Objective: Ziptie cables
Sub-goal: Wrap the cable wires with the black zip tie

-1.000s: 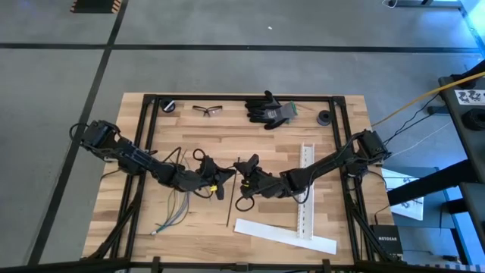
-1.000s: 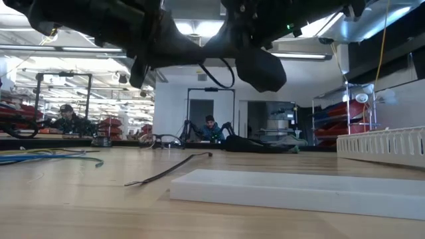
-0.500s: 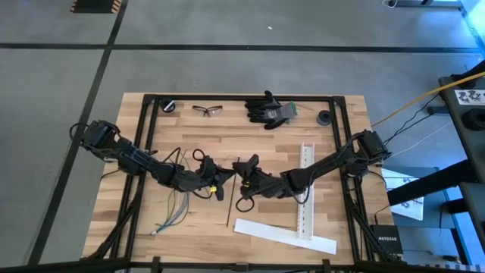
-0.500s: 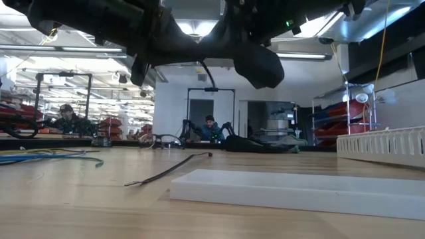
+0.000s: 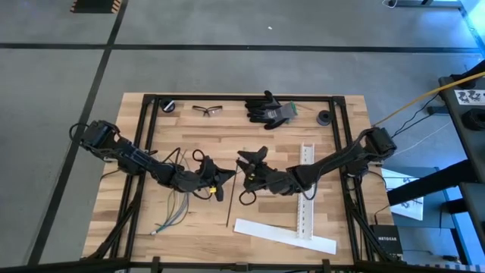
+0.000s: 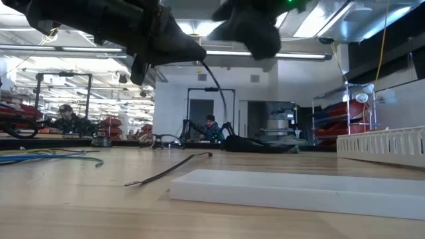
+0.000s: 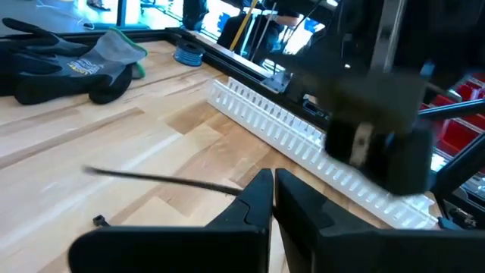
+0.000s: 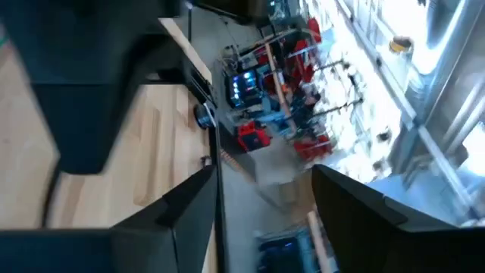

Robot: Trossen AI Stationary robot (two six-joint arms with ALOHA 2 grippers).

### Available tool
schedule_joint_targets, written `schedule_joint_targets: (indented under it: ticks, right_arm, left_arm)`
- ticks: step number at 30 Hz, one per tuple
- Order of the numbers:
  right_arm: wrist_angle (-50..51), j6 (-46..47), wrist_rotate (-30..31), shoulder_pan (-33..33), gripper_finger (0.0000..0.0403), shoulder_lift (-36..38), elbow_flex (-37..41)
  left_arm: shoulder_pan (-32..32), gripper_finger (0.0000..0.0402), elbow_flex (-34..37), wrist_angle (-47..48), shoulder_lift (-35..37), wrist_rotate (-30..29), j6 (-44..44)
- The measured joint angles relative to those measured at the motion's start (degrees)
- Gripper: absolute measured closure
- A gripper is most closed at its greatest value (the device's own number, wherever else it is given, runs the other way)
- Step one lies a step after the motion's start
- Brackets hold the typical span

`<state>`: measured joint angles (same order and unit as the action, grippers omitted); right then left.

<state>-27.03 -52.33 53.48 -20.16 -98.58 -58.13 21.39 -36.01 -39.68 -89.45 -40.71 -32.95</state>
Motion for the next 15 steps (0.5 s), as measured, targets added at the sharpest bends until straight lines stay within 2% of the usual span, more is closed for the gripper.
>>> schedule_joint_targets:
  ticks: [3,7,10,13,15]
  right_arm:
    - [10.73,14.34,-5.15,1.59,0.0198,4.43,0.05]
    - [25.68,35.24,-17.95,4.92,0.0198,9.02,0.07]
    - [34.45,46.97,-25.68,6.53,0.0198,10.27,0.13]
    - [40.73,54.88,-28.18,6.67,0.0198,10.37,0.24]
    - [40.08,59.78,-28.95,6.25,0.0198,10.38,1.57]
  left_arm:
    - [0.00,0.0402,0.00,0.02,0.02,0.00,0.25]
    - [0.00,0.0402,-0.04,0.00,0.06,0.00,0.98]
    - [0.00,0.0402,-0.04,-0.37,0.09,0.00,2.00]
    - [-0.02,0.0402,-0.04,-0.26,0.09,0.00,3.56]
    - [-0.02,0.0402,-0.04,-0.36,0.09,0.00,5.43]
